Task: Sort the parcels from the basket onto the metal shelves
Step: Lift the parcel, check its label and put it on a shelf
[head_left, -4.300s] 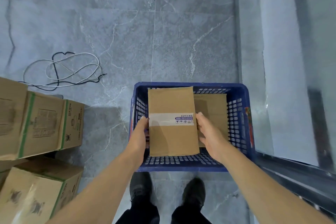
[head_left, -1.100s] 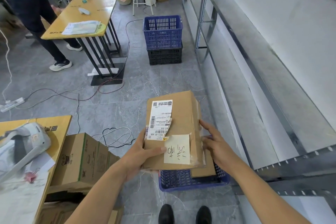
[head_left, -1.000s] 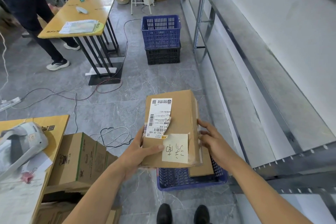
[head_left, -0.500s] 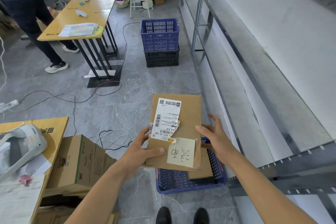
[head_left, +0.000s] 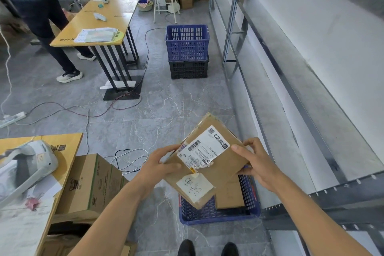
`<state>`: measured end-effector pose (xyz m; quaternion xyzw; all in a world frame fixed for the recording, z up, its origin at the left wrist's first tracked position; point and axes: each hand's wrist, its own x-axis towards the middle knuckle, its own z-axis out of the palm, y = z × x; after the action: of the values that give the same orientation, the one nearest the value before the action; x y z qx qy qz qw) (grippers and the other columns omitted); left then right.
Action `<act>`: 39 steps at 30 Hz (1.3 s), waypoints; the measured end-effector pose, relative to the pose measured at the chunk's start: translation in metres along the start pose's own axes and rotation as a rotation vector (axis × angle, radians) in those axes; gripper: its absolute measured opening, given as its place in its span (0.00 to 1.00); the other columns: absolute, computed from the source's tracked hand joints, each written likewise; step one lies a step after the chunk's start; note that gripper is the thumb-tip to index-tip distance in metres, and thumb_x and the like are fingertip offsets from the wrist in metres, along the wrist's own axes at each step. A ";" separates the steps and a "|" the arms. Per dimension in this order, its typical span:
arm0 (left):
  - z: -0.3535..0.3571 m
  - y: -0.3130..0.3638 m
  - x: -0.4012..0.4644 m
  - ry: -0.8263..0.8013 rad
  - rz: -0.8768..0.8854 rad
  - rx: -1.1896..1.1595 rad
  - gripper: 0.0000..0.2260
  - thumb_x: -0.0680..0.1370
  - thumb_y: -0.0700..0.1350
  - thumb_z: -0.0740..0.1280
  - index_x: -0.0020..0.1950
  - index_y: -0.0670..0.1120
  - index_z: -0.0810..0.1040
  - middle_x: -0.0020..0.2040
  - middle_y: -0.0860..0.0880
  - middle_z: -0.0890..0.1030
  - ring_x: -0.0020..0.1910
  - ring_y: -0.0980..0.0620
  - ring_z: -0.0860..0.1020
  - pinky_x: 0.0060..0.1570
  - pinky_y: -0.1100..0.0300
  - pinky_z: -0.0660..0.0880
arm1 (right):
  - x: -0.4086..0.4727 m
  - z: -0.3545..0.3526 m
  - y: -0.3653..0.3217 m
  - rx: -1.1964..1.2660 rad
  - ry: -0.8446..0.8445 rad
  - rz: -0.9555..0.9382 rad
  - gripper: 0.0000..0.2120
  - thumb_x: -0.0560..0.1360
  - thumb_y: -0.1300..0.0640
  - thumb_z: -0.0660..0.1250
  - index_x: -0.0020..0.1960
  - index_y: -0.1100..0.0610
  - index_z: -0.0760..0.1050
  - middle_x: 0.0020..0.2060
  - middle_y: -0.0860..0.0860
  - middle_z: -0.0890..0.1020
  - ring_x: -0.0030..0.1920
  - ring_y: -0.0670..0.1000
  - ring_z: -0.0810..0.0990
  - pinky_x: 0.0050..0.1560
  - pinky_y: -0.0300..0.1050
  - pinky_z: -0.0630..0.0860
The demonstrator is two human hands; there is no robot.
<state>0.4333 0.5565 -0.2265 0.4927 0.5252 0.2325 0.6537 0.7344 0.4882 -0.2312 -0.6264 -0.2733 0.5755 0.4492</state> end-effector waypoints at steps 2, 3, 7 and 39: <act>0.001 0.000 0.004 0.099 0.010 -0.072 0.27 0.71 0.40 0.77 0.64 0.64 0.81 0.66 0.45 0.81 0.62 0.42 0.82 0.62 0.49 0.79 | 0.000 0.001 0.001 0.024 -0.009 -0.021 0.30 0.65 0.43 0.79 0.57 0.56 0.68 0.61 0.59 0.79 0.57 0.58 0.82 0.48 0.61 0.87; 0.001 -0.002 0.007 0.133 0.003 -0.114 0.31 0.72 0.38 0.76 0.71 0.62 0.76 0.65 0.43 0.80 0.62 0.42 0.81 0.65 0.47 0.78 | 0.001 0.001 0.001 0.029 -0.005 -0.035 0.29 0.66 0.43 0.78 0.57 0.56 0.68 0.62 0.60 0.79 0.59 0.58 0.82 0.49 0.58 0.87; 0.002 -0.009 0.013 0.230 0.001 -0.262 0.28 0.77 0.35 0.73 0.74 0.48 0.71 0.66 0.41 0.82 0.60 0.46 0.82 0.59 0.51 0.77 | -0.001 -0.003 -0.001 0.020 -0.010 -0.048 0.29 0.69 0.44 0.76 0.67 0.45 0.70 0.64 0.57 0.80 0.62 0.57 0.83 0.57 0.58 0.85; 0.016 0.010 0.025 0.163 0.091 -0.398 0.30 0.80 0.31 0.67 0.74 0.60 0.69 0.63 0.46 0.83 0.58 0.46 0.80 0.50 0.50 0.80 | -0.017 -0.004 0.018 -0.027 -0.011 -0.042 0.29 0.65 0.42 0.78 0.59 0.55 0.75 0.58 0.57 0.86 0.51 0.53 0.89 0.46 0.55 0.87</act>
<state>0.4587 0.5744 -0.2300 0.3566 0.4971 0.3999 0.6825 0.7322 0.4642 -0.2388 -0.6234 -0.2965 0.5655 0.4513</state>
